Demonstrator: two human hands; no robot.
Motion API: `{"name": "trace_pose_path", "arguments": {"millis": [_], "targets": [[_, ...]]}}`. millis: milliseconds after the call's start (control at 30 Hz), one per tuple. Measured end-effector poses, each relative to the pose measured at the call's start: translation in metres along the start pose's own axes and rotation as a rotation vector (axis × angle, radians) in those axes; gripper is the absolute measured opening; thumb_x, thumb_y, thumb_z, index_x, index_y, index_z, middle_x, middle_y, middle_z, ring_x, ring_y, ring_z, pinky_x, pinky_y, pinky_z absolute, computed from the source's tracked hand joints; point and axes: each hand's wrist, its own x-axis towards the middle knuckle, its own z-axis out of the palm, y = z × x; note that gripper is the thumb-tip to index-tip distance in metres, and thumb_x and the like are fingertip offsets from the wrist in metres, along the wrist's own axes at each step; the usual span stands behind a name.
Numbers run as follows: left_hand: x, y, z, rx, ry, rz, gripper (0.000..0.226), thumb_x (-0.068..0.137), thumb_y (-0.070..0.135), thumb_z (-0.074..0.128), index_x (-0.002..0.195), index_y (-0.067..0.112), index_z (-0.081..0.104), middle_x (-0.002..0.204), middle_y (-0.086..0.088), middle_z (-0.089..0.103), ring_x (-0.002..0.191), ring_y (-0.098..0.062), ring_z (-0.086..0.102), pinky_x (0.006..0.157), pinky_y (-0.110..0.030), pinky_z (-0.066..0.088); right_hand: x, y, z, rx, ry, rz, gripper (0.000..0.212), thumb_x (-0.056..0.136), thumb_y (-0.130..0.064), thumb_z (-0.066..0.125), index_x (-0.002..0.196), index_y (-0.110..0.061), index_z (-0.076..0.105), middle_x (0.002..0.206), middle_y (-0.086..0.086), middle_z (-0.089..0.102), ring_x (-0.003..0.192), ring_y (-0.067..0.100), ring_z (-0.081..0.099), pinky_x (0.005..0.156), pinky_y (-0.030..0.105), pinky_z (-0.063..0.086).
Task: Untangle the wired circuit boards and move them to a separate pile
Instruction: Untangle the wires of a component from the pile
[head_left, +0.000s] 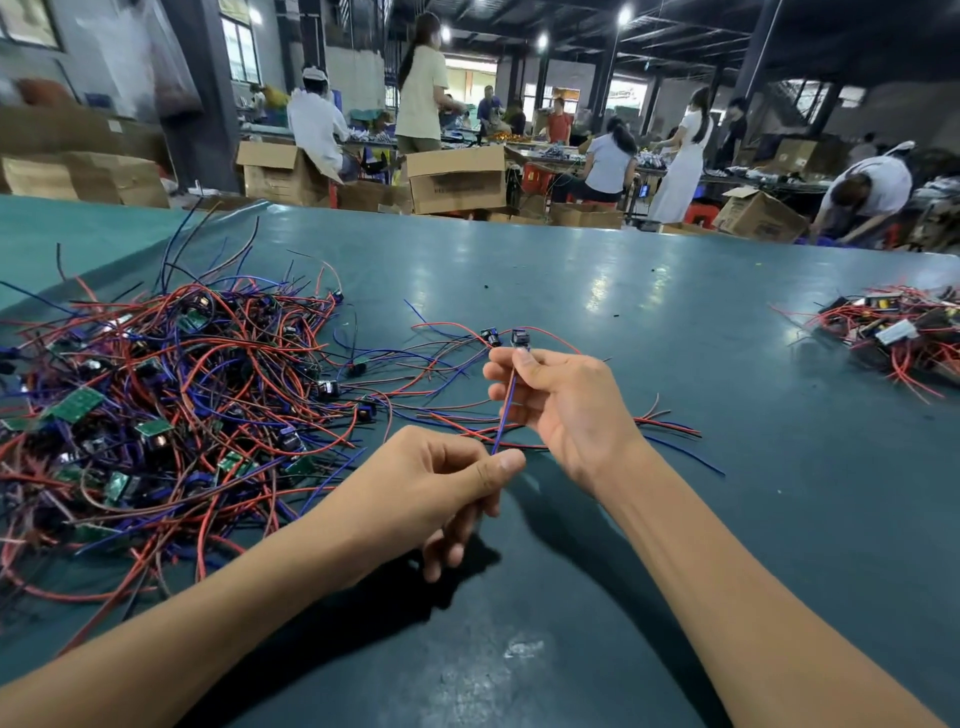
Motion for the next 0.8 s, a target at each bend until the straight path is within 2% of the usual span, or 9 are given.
{"name": "trace_pose_path", "arguments": {"millis": [100, 167, 267, 400, 467, 533, 633, 733, 800], "targets": [[0.001, 0.0, -0.002, 0.045, -0.076, -0.014, 0.037, 0.09, 0.045, 0.066, 0.069, 0.014, 0.069, 0.049, -0.003, 0.051, 0.038, -0.014, 0.052, 0.035, -0.02, 0.042, -0.002, 0.0, -0.002, 0.002, -0.038, 0.02, 0.025, 0.103, -0.011, 0.048, 0.094, -0.005, 0.071, 0.081, 0.004, 0.075, 0.067, 0.016, 0.069, 0.059, 0.025, 0.052], [0.0, 0.001, -0.006, 0.02, -0.16, -0.044, 0.03, 0.088, 0.04, 0.069, 0.086, 0.011, 0.076, 0.056, -0.004, 0.055, 0.046, -0.015, 0.058, 0.04, -0.023, 0.048, -0.004, -0.002, -0.003, 0.03, -0.09, 0.012, 0.025, 0.103, -0.012, 0.047, 0.096, -0.004, 0.07, 0.082, 0.005, 0.074, 0.068, 0.019, 0.07, 0.059, 0.025, 0.054], [-0.004, 0.002, -0.01, -0.036, -0.266, -0.069, 0.034, 0.09, 0.013, 0.072, 0.124, 0.017, 0.067, 0.081, -0.006, 0.065, 0.07, -0.022, 0.068, 0.051, -0.027, 0.056, -0.009, -0.011, -0.001, 0.069, -0.14, -0.051, 0.026, 0.103, -0.014, 0.046, 0.095, -0.005, 0.069, 0.079, 0.004, 0.072, 0.07, 0.02, 0.068, 0.064, 0.029, 0.051], [-0.005, 0.005, -0.015, -0.12, -0.202, -0.095, 0.045, 0.093, -0.016, 0.052, 0.127, 0.01, 0.063, 0.12, -0.008, 0.065, 0.098, -0.035, 0.073, 0.045, -0.03, 0.056, -0.024, -0.025, 0.0, 0.171, -0.314, -0.134, 0.022, 0.09, -0.019, 0.054, 0.083, -0.008, 0.071, 0.075, 0.008, 0.065, 0.071, 0.025, 0.064, 0.065, 0.032, 0.05], [-0.004, 0.009, -0.021, -0.148, -0.163, -0.131, 0.049, 0.095, -0.012, 0.043, 0.125, 0.018, 0.067, 0.128, -0.01, 0.063, 0.1, -0.035, 0.073, 0.038, -0.027, 0.05, -0.031, -0.032, 0.002, 0.272, -0.467, -0.081, 0.023, 0.088, -0.022, 0.053, 0.079, -0.009, 0.07, 0.073, 0.007, 0.062, 0.059, 0.024, 0.062, 0.058, 0.034, 0.05], [-0.003, 0.013, -0.029, -0.146, -0.182, -0.096, 0.034, 0.094, 0.008, 0.052, 0.116, 0.023, 0.073, 0.127, -0.007, 0.066, 0.099, -0.032, 0.074, 0.035, -0.021, 0.042, -0.035, -0.036, 0.005, 0.377, -0.593, 0.019, 0.028, 0.091, -0.021, 0.046, 0.079, -0.008, 0.068, 0.07, 0.005, 0.06, 0.047, 0.018, 0.059, 0.05, 0.03, 0.051], [-0.002, 0.011, -0.031, -0.255, -0.25, 0.121, 0.024, 0.093, 0.034, 0.067, 0.112, 0.021, 0.073, 0.116, -0.01, 0.07, 0.095, -0.023, 0.067, 0.047, -0.02, 0.03, -0.04, -0.032, 0.012, 0.415, -0.665, 0.179, 0.031, 0.091, -0.019, 0.042, 0.076, -0.007, 0.066, 0.066, 0.005, 0.056, 0.039, 0.015, 0.056, 0.042, 0.028, 0.052], [0.002, 0.005, -0.026, -0.392, -0.119, 0.239, 0.046, 0.077, 0.052, 0.08, 0.106, 0.017, 0.076, 0.103, -0.011, 0.067, 0.088, -0.017, 0.055, 0.057, -0.023, 0.031, -0.04, -0.031, 0.01, 0.414, -0.698, 0.266, 0.031, 0.091, -0.019, 0.042, 0.076, -0.007, 0.065, 0.066, 0.004, 0.054, 0.038, 0.013, 0.053, 0.037, 0.027, 0.05], [0.004, 0.004, -0.026, -0.519, -0.026, 0.282, 0.05, 0.076, 0.046, 0.083, 0.117, 0.02, 0.074, 0.105, -0.002, 0.067, 0.08, -0.01, 0.055, 0.057, -0.022, 0.035, -0.037, -0.034, 0.005, 0.425, -0.712, 0.307, 0.031, 0.094, -0.018, 0.04, 0.079, -0.006, 0.065, 0.067, 0.004, 0.053, 0.039, 0.01, 0.051, 0.035, 0.025, 0.048]]}}
